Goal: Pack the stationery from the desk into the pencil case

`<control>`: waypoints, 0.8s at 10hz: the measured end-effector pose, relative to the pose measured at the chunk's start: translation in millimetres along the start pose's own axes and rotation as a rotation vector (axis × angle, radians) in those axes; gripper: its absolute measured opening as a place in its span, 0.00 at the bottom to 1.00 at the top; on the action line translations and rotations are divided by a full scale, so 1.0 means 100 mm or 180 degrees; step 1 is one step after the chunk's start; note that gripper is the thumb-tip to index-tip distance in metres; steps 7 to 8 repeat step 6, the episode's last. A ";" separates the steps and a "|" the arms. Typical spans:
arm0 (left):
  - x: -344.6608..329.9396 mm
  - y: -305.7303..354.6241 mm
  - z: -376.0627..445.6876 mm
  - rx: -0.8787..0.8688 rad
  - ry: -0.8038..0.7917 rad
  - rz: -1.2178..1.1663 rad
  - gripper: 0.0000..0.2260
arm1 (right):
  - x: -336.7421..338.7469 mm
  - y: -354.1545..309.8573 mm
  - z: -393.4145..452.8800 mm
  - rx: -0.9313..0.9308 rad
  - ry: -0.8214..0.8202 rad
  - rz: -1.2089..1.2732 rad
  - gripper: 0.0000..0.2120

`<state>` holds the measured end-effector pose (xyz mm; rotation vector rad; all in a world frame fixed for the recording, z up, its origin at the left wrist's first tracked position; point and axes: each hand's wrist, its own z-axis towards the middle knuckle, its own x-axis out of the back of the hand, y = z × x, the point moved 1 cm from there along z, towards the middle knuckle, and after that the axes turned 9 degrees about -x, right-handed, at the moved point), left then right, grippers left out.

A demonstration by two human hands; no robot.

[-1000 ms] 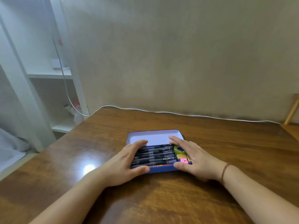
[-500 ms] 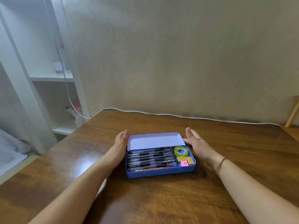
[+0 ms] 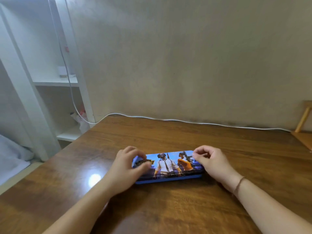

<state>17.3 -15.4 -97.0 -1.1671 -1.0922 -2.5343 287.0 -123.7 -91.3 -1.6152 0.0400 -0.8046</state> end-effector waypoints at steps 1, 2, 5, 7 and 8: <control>-0.04 0.00 -0.15 -0.0328 -0.0119 0.0591 0.16 | -0.01 0.10 -0.15 0.0483 0.0154 -0.0842 0.03; -0.13 0.03 -0.25 -0.0271 0.0073 0.0748 0.15 | 0.00 0.18 -0.30 0.0619 0.0424 -0.1410 0.06; -0.33 0.03 0.17 0.0565 0.0103 0.0922 0.15 | -0.20 -0.07 -0.13 -0.0010 0.0701 -0.2142 0.12; -0.37 0.02 0.16 0.0645 0.0500 0.0506 0.16 | -0.20 -0.13 -0.09 -0.0173 0.0382 -0.2097 0.17; -0.37 0.02 0.16 0.0645 0.0500 0.0506 0.16 | -0.20 -0.13 -0.09 -0.0173 0.0382 -0.2097 0.17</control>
